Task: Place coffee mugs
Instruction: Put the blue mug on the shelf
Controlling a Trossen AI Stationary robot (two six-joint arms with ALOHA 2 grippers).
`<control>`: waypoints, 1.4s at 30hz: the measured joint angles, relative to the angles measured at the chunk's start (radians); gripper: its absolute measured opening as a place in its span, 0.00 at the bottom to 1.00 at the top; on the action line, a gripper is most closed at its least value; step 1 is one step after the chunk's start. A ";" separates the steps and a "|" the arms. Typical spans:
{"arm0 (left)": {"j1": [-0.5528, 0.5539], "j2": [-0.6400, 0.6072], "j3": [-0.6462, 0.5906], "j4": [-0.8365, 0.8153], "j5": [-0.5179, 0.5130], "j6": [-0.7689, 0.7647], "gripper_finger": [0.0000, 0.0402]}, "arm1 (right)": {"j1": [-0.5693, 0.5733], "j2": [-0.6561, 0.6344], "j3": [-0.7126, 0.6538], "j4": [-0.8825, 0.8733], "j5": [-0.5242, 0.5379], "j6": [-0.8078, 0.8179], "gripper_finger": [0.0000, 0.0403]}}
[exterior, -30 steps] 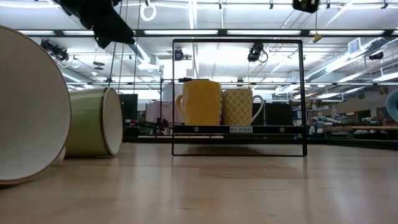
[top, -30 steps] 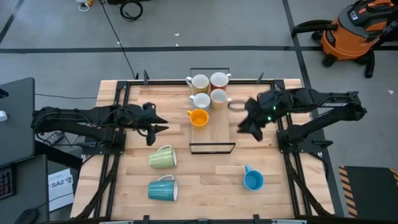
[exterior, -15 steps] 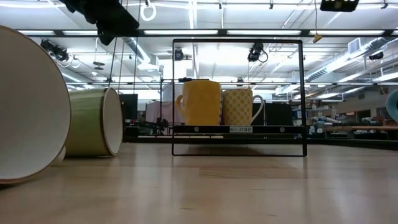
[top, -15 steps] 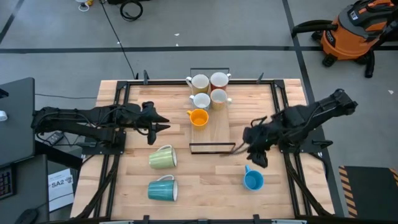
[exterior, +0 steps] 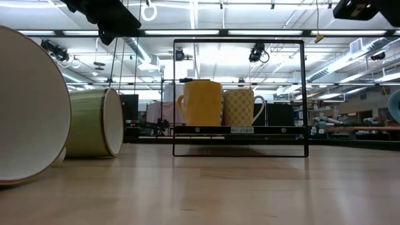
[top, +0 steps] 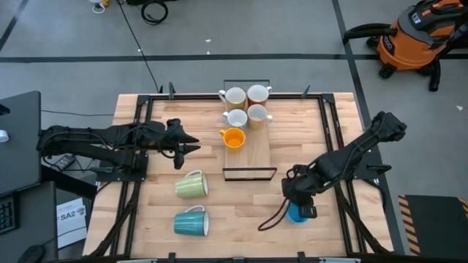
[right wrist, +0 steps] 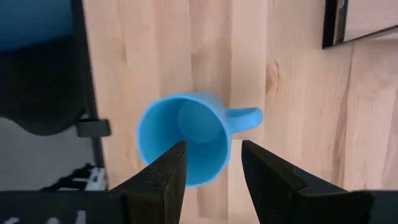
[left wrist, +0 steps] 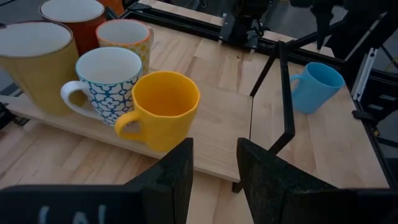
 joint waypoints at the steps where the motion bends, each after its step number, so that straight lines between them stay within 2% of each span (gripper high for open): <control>1: 0.000 0.000 0.000 0.000 0.000 0.000 0.32 | 0.002 0.015 0.000 0.000 0.002 -0.003 0.40; 8: 0.000 0.000 0.000 0.000 0.000 0.000 0.32 | 0.003 0.113 0.000 -0.011 0.002 -0.012 0.40; 14: 0.000 0.000 0.000 -0.001 0.000 0.000 0.32 | 0.003 0.183 0.000 -0.120 0.003 -0.019 0.40; 18: 0.000 0.000 0.000 -0.001 0.000 0.000 0.32 | 0.003 0.211 0.000 -0.130 0.002 -0.025 0.40; 32: 0.000 0.000 0.000 -0.002 0.000 0.001 0.32 | 0.006 0.214 0.000 -0.108 -0.038 -0.072 0.40; 42: 0.000 0.000 0.000 -0.003 0.000 0.002 0.32 | 0.011 0.213 -0.018 -0.058 -0.003 -0.072 0.40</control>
